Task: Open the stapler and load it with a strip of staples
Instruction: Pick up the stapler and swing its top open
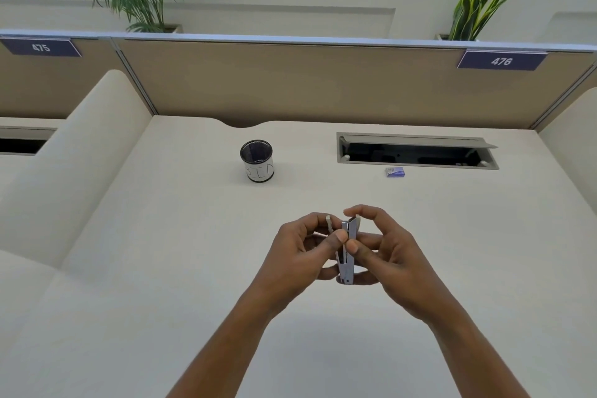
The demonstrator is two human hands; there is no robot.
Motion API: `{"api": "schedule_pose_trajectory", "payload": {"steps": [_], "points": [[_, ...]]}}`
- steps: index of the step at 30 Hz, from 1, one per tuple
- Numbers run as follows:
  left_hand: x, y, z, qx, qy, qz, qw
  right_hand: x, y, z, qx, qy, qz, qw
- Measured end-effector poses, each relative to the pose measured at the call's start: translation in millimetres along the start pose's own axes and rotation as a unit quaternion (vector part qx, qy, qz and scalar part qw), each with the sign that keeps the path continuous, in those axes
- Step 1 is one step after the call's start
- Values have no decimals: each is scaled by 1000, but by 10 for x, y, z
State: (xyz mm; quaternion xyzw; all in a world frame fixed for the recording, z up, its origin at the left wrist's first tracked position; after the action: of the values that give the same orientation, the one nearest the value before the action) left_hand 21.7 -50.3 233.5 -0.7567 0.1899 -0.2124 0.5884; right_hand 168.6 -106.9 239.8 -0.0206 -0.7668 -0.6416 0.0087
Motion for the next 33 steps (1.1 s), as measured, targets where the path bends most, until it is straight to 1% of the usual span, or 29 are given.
{"api": "schedule_pose_trajectory", "payload": {"steps": [6,11,26,28,30,31,33], "points": [[4,-2,16,-5,-16,2,1000,-11,-5,-3,0,-4,-16,1000],[43,39,17,6,-20,29,999,-17,-29,-15,-2,-12,1,1000],[160,65,-5,0,-8,-1,1000,-89,-90,-101,0,-24,29,999],[126,58,2,-2,-21,-28,999,-143,-94,-127,0,-40,72,997],[26,48,24,-1,-57,-61,996,-213,-91,-159,-1,-60,111,992],[-17,44,33,2,-70,-66,995,-237,-86,-169,-3,-66,112,991],[-32,48,34,4,-69,-55,996,-251,-83,-180,-7,-68,96,993]]}}
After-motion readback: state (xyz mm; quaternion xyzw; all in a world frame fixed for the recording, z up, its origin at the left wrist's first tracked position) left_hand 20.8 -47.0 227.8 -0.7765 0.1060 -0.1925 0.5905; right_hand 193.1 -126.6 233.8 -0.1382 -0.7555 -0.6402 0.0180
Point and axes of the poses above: each hand's wrist, its own z-axis towards the middle knuckle, its own x-axis out of the palm, y = z × x, the point moved 4 cm from there along z, towards the middle knuckle, and after that the axes turned 1 degree about z, right-handed, at the moved point
